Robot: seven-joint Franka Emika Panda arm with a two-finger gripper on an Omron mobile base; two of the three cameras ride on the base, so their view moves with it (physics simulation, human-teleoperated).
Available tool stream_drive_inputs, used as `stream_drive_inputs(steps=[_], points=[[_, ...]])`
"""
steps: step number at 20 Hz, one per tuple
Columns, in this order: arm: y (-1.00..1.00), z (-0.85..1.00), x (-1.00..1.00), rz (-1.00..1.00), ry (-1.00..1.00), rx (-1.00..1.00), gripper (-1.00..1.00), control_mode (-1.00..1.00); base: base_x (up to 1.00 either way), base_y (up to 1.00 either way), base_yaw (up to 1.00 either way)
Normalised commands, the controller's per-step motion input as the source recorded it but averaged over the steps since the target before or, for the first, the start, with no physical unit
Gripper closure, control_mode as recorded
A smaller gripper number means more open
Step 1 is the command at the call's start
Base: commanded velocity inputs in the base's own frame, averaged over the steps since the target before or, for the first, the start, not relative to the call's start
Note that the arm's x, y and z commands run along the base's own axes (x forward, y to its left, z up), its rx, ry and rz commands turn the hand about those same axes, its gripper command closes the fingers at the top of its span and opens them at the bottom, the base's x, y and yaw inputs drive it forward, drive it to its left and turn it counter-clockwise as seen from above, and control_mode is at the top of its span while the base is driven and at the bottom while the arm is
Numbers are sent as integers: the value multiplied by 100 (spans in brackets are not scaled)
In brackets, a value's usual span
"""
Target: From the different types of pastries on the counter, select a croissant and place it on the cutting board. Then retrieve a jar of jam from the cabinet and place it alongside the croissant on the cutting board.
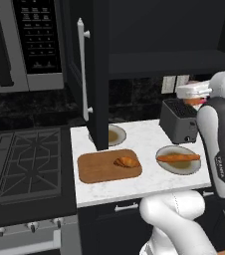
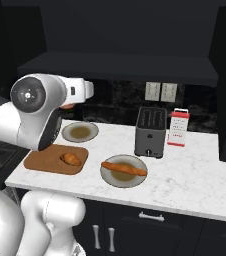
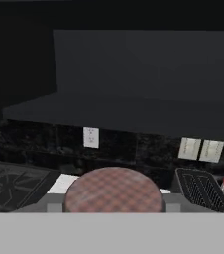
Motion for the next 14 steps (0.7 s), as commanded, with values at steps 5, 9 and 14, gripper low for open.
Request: stream_drive_inputs(steps=[5,9,14], points=[[25,-100,-8,12,1,-2,100,-100,0,0,0],[74,-93,-3,-4,8,-6,100,-100,0,0,0],[84,-87,0,-15,11,-5,100,-100,0,0,0]])
